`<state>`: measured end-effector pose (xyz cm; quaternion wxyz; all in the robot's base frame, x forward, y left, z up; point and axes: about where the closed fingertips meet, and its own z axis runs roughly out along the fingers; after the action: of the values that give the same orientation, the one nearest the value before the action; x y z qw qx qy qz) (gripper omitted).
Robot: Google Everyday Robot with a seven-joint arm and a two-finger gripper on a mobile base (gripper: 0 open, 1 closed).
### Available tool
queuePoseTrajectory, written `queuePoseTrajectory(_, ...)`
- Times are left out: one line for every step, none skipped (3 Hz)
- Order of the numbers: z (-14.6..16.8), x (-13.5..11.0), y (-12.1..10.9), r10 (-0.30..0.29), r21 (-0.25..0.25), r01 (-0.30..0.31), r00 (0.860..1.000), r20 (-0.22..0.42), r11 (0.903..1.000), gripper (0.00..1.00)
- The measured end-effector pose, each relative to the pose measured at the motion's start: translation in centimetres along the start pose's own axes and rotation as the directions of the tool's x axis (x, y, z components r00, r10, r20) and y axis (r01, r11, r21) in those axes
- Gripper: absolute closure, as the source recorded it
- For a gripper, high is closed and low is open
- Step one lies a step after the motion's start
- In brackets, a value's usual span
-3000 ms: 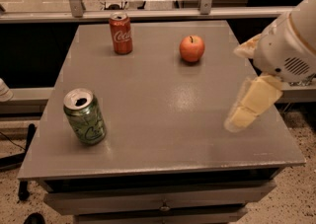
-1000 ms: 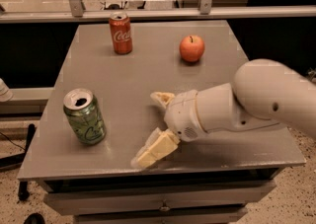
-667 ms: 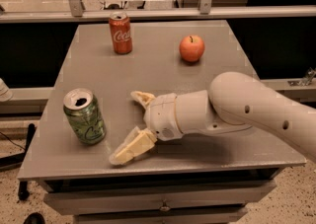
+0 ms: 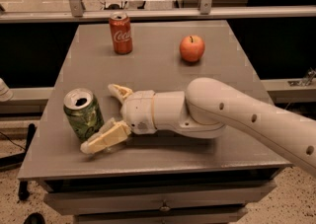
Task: Knock green can over
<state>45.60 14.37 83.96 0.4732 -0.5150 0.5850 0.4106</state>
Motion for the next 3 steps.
queuePoseTrajectory(1.4, -1.0, 0.1, 0.03, -0.012, -0.029, 0.999, 0.04, 0.9995, 0.2)
queuePoseTrajectory(1.5, -0.8, 0.1, 0.059, -0.008, -0.059, 0.997, 0.052, 0.9982, 0.41)
queuePoseTrajectory(0.3, -0.6, -0.2, 0.072, 0.025, -0.073, 0.996, 0.044, 0.997, 0.64)
